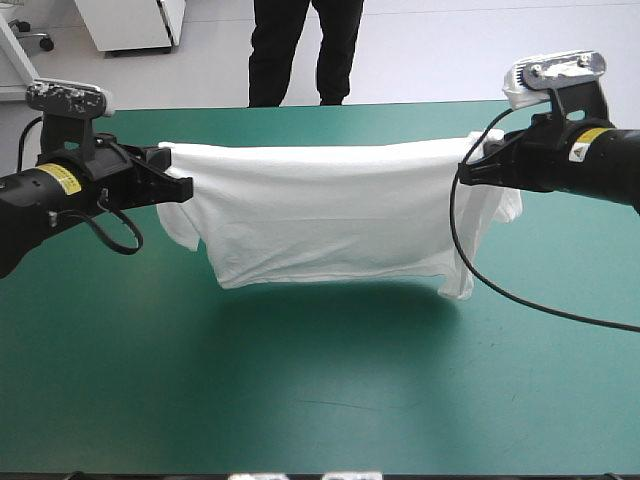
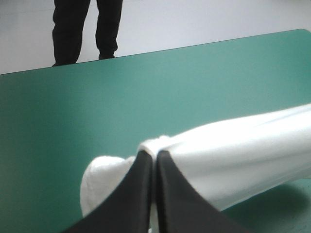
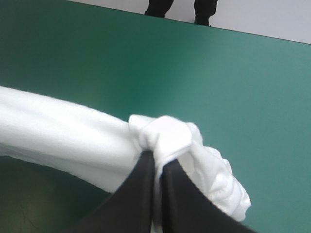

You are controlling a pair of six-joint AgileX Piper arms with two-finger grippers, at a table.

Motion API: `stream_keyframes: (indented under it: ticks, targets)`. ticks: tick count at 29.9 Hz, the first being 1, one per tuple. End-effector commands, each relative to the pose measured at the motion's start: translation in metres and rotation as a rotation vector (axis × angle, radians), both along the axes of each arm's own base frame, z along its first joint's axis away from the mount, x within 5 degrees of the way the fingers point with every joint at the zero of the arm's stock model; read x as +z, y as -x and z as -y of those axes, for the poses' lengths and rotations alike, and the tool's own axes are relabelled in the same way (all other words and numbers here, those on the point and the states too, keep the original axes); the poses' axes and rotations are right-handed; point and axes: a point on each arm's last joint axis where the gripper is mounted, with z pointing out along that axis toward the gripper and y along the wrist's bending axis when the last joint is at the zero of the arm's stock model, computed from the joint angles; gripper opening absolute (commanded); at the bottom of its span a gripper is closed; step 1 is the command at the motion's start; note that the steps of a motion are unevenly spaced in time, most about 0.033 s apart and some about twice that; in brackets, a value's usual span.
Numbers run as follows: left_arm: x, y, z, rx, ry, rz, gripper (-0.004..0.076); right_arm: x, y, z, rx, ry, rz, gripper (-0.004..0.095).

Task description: Fold the cloth

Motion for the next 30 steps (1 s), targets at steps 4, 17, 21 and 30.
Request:
stream_keyframes:
  ticks: [4, 17, 21, 30]
  targets:
    - [0.036, 0.034, -0.005, -0.058, 0.108, 0.172, -0.0009, 0.037, 0.038, 0.007, 0.024, -0.1, 0.188, -0.0017]
    - [0.05, 0.003, 0.001, -0.021, 0.119, 0.303, -0.0009, 0.046, 0.014, 0.002, 0.013, -0.107, 0.281, -0.0017]
    - [0.035, -0.036, 0.014, -0.016, 0.112, 0.273, -0.0009, 0.026, -0.035, -0.007, -0.029, -0.054, 0.249, -0.0017]
    - [0.038, -0.106, 0.033, 0.023, 0.06, 0.375, -0.0009, 0.02, -0.109, -0.014, -0.094, -0.005, 0.309, -0.0017]
